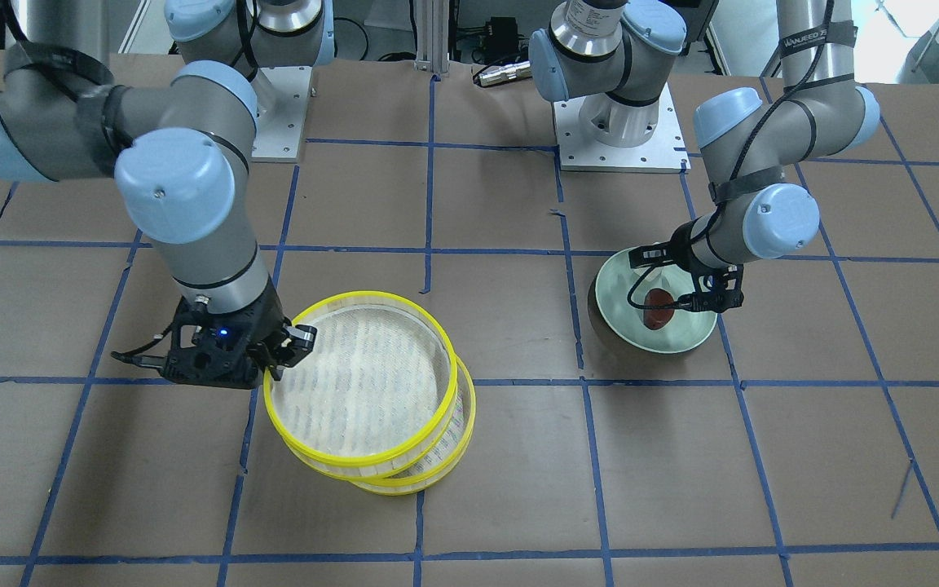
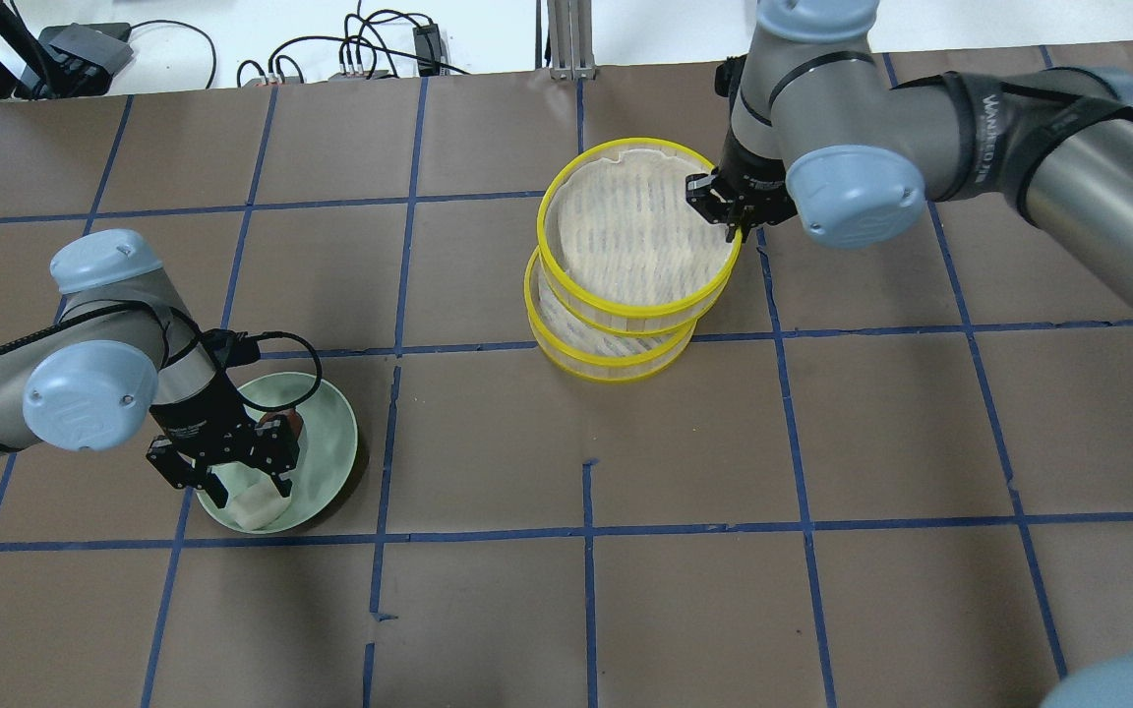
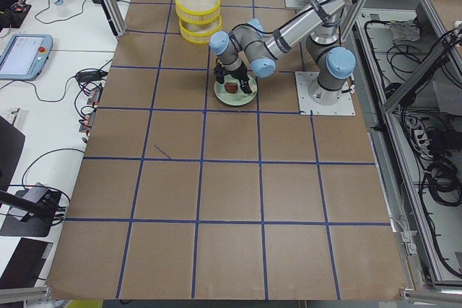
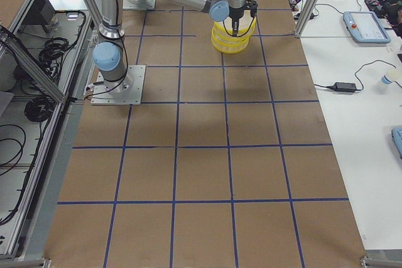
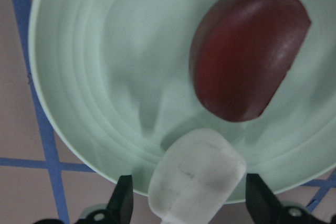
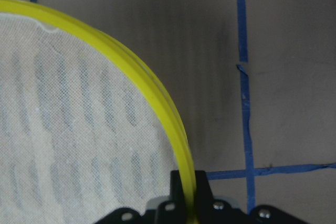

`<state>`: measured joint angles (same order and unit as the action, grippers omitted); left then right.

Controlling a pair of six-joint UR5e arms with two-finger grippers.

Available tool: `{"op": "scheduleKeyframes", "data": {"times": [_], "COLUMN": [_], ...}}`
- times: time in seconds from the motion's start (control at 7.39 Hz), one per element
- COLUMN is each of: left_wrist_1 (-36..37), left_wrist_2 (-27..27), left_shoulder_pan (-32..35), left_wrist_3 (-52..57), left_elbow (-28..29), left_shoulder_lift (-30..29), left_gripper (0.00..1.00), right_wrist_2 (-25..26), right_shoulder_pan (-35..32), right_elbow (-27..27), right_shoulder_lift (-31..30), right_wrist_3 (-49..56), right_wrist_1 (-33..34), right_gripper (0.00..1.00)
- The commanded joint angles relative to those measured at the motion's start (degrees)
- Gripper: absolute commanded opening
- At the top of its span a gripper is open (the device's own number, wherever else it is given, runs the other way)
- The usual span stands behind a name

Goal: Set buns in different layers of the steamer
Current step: 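Lift top tier aside with right gripper while left gripper grasps white bun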

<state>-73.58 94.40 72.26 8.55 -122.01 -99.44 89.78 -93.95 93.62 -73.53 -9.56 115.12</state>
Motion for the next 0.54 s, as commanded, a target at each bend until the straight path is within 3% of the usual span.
{"op": "scheduleKeyframes", "data": {"times": [0.0, 0.41], "left_wrist_1": [0.02, 0.02], "left_wrist_2": [0.08, -0.01], "left_shoulder_pan": [0.25, 0.25], "left_wrist_3": [-0.29, -0.2], "left_elbow": [-0.07, -0.24], "left_shoulder_lift": [0.04, 0.13], "left_gripper": [0.69, 0.45], "right_wrist_2": [-1.27, -0.13], "right_shoulder_pan": [10.13, 21.32], "right_elbow": [-0.28, -0.28], "right_shoulder_lift": [-2.67, -2.58], "right_wrist_3": [5.75, 18.75], "right_wrist_1": [-4.99, -4.65], "right_gripper": [0.13, 0.13]}}
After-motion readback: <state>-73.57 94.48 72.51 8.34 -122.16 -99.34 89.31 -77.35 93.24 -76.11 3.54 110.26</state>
